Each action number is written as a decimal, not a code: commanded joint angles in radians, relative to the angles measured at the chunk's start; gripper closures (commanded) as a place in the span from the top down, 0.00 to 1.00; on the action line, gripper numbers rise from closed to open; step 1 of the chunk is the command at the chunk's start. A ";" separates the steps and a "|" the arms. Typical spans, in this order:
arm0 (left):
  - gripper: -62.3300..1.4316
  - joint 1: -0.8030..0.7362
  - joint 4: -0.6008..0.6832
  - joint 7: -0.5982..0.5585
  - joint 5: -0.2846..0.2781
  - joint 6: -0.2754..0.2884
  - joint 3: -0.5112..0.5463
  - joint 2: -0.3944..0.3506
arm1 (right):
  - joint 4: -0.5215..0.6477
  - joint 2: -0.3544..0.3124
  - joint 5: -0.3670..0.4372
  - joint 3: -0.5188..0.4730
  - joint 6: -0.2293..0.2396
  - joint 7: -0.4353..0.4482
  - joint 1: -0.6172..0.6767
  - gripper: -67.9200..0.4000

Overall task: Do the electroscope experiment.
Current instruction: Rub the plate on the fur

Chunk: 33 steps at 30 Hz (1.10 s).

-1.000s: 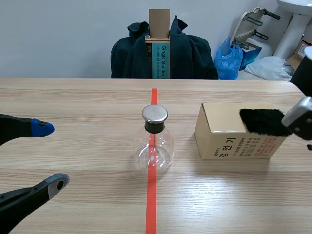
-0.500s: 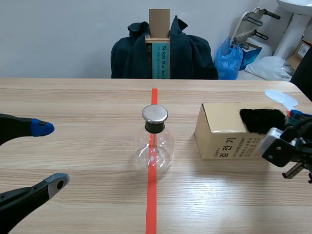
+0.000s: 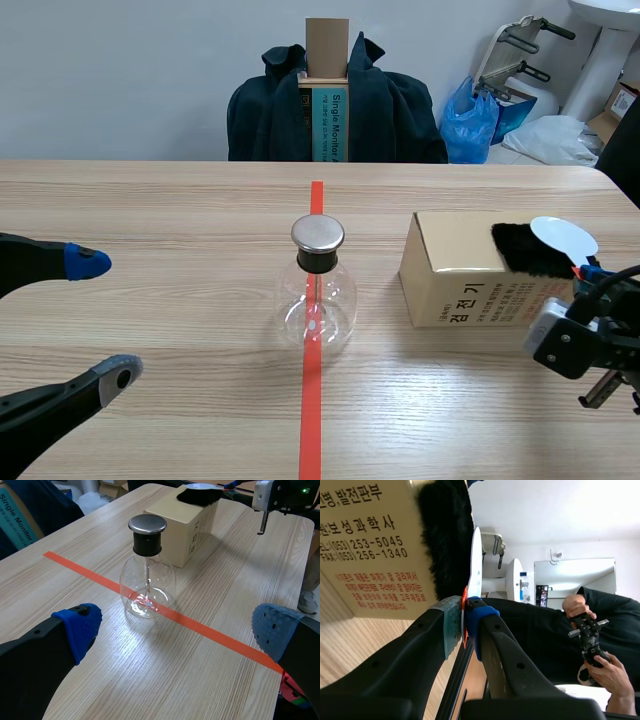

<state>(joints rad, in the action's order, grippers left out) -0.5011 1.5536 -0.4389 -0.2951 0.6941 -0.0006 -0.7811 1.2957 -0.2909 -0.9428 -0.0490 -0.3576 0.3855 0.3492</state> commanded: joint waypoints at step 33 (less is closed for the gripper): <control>1.00 0.005 0.005 -0.009 0.003 0.002 -0.005 0.019 | 0.018 -0.015 -0.060 0.002 0.067 -0.014 0.028 0.02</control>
<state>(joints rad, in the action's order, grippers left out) -0.5011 1.5536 -0.4316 -0.2810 0.6941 -0.0010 -0.7647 1.3025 -0.2913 -1.0058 -0.0326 -0.3023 0.3595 0.3775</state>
